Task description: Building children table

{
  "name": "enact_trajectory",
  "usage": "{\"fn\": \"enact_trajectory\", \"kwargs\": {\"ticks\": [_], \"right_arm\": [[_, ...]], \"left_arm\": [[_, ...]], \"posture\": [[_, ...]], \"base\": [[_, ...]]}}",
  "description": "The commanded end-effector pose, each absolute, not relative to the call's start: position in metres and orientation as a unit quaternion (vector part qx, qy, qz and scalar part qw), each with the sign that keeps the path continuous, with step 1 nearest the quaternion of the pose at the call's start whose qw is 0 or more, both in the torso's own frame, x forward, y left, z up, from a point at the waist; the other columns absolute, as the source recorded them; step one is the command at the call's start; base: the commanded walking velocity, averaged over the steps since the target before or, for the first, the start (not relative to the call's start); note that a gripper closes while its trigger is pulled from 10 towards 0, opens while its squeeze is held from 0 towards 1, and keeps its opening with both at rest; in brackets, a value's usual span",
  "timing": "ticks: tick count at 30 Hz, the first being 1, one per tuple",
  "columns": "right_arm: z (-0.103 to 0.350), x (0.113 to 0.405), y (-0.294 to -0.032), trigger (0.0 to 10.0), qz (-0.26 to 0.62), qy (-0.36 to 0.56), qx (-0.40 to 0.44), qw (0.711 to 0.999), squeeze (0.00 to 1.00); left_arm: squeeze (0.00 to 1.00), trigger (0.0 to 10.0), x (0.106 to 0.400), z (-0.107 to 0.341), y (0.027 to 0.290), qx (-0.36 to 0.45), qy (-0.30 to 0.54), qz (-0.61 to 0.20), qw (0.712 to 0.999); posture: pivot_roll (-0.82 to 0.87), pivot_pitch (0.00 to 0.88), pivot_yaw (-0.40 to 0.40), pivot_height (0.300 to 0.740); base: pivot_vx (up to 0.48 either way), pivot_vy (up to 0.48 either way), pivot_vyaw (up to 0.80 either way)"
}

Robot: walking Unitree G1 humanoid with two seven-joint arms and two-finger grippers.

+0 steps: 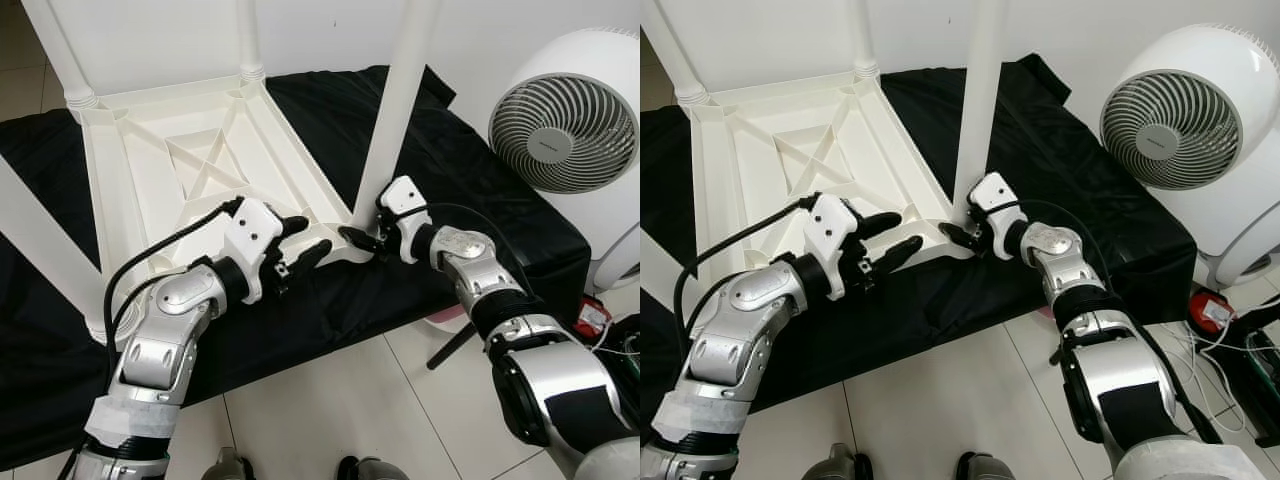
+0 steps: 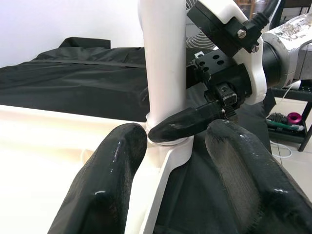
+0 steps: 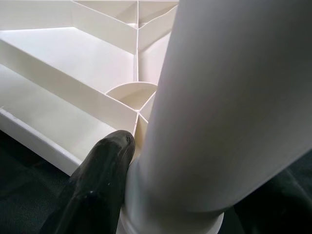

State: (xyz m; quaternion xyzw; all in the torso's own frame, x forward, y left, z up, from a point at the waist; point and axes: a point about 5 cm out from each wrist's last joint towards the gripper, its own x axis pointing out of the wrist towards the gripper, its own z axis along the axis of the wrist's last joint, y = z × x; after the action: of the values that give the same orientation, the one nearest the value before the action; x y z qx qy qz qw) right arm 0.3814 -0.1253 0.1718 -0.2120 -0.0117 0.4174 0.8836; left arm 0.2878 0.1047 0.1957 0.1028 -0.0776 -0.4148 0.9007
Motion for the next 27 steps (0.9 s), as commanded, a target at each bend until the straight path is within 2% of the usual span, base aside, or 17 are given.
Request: {"fn": "enact_trajectory", "kwargs": {"ticks": [1, 2, 5, 6, 9, 10, 12, 16, 22, 27], "right_arm": [[0.156, 0.377, -0.123, 0.0, 0.428, 0.016, -0.227, 0.874, 0.0], [0.156, 0.379, -0.126, 0.0, 0.399, 0.012, -0.217, 0.891, 0.0], [0.156, 0.379, -0.126, 0.0, 0.399, 0.012, -0.217, 0.891, 0.0], [0.155, 0.381, -0.127, 0.0, 0.365, 0.01, -0.191, 0.911, 0.0], [0.155, 0.381, -0.127, 0.0, 0.365, 0.01, -0.191, 0.911, 0.0], [0.153, 0.383, -0.12, 0.0, 0.289, 0.005, -0.129, 0.949, 0.0], [0.153, 0.383, -0.12, 0.0, 0.289, 0.005, -0.129, 0.949, 0.0], [0.153, 0.379, -0.099, 0.0, 0.208, -0.016, -0.083, 0.974, 0.0], [0.153, 0.372, -0.081, 0.0, 0.115, -0.034, -0.049, 0.992, 0.0], [0.153, 0.369, -0.072, 0.0, 0.101, -0.035, -0.034, 0.994, 0.0]], "left_arm": [[0.0, 10.0, 0.289, 0.196, 0.108, 0.102, -0.082, -0.373, 0.919], [0.0, 10.0, 0.288, 0.195, 0.108, 0.102, -0.081, -0.373, 0.919], [0.0, 10.0, 0.288, 0.195, 0.108, 0.102, -0.081, -0.373, 0.919], [0.0, 10.0, 0.288, 0.195, 0.108, 0.1, -0.08, -0.373, 0.919], [0.0, 10.0, 0.288, 0.195, 0.108, 0.1, -0.08, -0.373, 0.919], [0.0, 10.0, 0.289, 0.194, 0.106, 0.1, -0.079, -0.375, 0.918], [0.0, 10.0, 0.289, 0.194, 0.106, 0.1, -0.079, -0.375, 0.918], [0.0, 10.0, 0.29, 0.194, 0.104, 0.1, -0.08, -0.375, 0.918], [0.0, 10.0, 0.29, 0.193, 0.104, 0.098, -0.081, -0.372, 0.919], [0.0, 10.0, 0.289, 0.193, 0.104, 0.097, -0.081, -0.371, 0.92]], "posture": [[0.02, 0.095, -0.021, 0.74], [0.01, 0.101, -0.021, 0.74], [0.01, 0.101, -0.021, 0.74], [0.01, 0.103, -0.019, 0.74], [0.01, 0.103, -0.019, 0.74], [0.0, 0.105, -0.019, 0.74], [0.0, 0.105, -0.019, 0.74], [-0.01, 0.113, -0.022, 0.74], [-0.01, 0.127, -0.028, 0.74], [-0.01, 0.127, -0.028, 0.74]], "base": [[0.0, 0.0, 0.0], [0.0, 0.0, 0.0], [0.0, 0.0, 0.0], [0.0, 0.0, 0.0], [0.0, 0.0, 0.0], [0.0, 0.0, 0.0], [0.0, 0.0, 0.0], [0.0, 0.0, 0.0], [0.0, 0.0, 0.0], [0.0, 0.0, 0.0]]}}
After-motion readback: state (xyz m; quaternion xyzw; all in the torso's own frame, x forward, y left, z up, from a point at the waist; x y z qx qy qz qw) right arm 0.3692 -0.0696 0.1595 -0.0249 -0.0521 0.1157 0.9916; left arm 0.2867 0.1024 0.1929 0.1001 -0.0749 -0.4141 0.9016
